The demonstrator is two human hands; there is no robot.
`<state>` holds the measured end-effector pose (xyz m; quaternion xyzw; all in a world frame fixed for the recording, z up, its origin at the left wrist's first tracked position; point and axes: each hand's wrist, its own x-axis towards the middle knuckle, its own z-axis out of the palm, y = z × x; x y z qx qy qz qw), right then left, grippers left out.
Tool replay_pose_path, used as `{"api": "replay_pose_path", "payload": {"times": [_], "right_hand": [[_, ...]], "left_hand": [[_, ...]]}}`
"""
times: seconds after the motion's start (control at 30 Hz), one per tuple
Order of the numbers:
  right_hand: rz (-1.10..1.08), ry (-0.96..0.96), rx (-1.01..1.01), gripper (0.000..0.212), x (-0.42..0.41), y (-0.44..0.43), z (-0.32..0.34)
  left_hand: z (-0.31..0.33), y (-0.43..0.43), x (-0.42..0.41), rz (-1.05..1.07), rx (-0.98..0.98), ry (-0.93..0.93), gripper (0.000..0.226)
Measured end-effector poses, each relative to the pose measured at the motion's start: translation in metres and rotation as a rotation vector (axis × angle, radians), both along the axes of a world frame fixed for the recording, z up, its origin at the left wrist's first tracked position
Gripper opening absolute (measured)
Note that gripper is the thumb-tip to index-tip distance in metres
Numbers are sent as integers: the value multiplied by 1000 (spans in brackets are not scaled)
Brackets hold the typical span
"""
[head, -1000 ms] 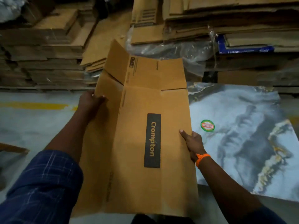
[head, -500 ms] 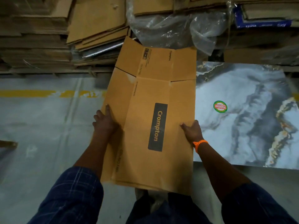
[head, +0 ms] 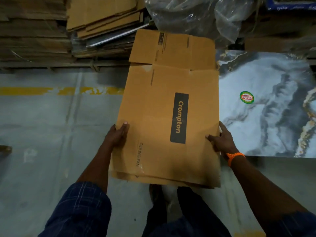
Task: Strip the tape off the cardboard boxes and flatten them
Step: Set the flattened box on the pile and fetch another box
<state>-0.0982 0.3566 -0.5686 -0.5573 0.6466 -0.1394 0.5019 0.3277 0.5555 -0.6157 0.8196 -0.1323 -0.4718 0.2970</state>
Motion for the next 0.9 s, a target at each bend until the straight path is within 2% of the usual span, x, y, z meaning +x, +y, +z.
{"api": "replay_pose_path", "payload": {"times": [0.1, 0.17, 0.2, 0.33, 0.43, 0.57, 0.7, 0.77, 0.83, 0.9], "right_hand": [[-13, 3, 16, 80, 8, -6, -5], [-4, 30, 40, 83, 6, -6, -15], [4, 44, 44, 86, 5, -5, -16], [81, 48, 48, 100, 1, 9, -10], [123, 84, 79, 104, 1, 19, -2], [154, 115, 111, 108, -13, 23, -2], [199, 123, 151, 106, -20, 15, 2], [227, 146, 150, 106, -23, 16, 6], [258, 257, 120, 103, -25, 19, 7], [292, 483, 67, 101, -25, 24, 8]], "left_hand": [[14, -3, 3, 59, 11, 167, 109], [15, 1, 2, 52, -63, 307, 93], [11, 3, 0, 38, -71, 328, 93], [3, 23, -10, 119, -71, 190, 96], [7, 36, -7, 151, -48, 241, 101], [15, 42, 0, 137, -94, 286, 77], [18, 39, 3, 89, -85, 288, 82], [22, 37, -2, 85, -80, 253, 74], [26, 35, -15, 151, -116, 205, 57], [22, 30, -35, 260, -159, 173, 49]]}}
